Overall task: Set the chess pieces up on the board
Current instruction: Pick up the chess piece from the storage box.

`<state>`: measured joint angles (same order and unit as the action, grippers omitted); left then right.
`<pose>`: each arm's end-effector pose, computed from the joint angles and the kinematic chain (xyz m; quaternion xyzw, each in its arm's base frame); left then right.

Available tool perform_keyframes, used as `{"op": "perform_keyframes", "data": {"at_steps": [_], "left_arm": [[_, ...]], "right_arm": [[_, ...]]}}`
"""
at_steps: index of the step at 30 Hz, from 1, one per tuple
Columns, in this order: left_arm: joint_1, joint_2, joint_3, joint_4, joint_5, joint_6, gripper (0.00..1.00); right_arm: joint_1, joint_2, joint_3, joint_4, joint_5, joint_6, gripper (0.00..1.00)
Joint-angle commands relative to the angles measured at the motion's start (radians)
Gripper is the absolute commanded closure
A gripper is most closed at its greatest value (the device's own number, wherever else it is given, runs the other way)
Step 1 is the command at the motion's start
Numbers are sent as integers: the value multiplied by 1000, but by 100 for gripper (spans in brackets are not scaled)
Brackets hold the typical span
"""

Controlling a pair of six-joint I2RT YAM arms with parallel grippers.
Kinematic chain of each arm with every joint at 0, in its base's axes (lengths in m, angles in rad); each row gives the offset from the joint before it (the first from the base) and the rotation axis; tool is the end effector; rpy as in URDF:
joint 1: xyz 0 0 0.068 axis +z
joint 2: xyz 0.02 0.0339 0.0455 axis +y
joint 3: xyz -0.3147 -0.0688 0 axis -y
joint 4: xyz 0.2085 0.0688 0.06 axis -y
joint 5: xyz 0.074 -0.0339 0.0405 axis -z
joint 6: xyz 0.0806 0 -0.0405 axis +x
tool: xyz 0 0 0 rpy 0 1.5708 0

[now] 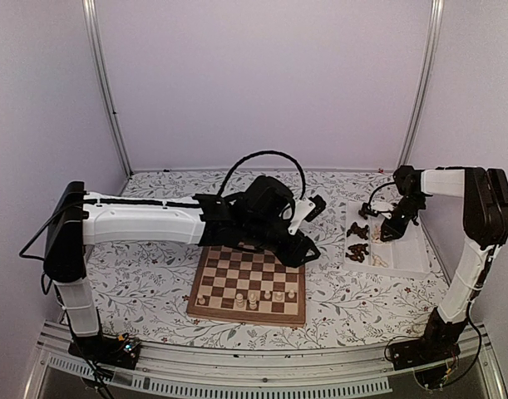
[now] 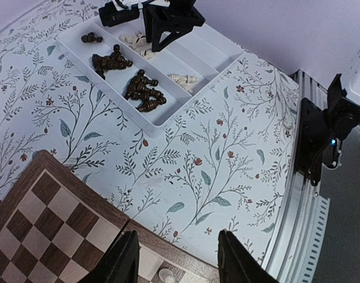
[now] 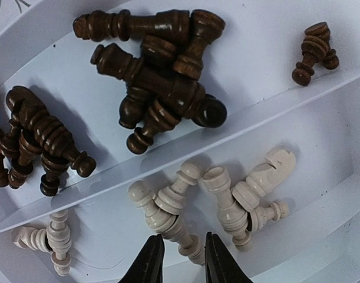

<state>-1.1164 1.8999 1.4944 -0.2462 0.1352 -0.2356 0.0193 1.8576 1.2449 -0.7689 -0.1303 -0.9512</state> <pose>0.1918 -0.4175 0.2909 0.4083 0.7961 -0.3241 0.3073 0.3428 0.0171 0.1934 -0.4688 0.8759 0.0156 0.1133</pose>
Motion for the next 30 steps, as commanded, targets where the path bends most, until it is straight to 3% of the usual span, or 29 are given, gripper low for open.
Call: {"op": "perform_keyframes", "data": {"at_steps": [1, 14, 24, 27, 30], "left_arm": [[13, -33, -19, 19, 2, 10, 53], [13, -49, -49, 31, 3, -4, 53], [13, -78, -72, 55, 2, -13, 53], [12, -89, -83, 82, 8, -24, 53], [11, -90, -83, 106, 10, -48, 54]], "right_arm": [[-3, 15, 13, -52, 6, -55, 72], [-3, 62, 0, -69, 37, -63, 71], [-2, 5, -23, -88, 14, -40, 93], [-2, -63, -15, -126, -40, -36, 95], [-11, -127, -1, -167, -187, -34, 97]]}}
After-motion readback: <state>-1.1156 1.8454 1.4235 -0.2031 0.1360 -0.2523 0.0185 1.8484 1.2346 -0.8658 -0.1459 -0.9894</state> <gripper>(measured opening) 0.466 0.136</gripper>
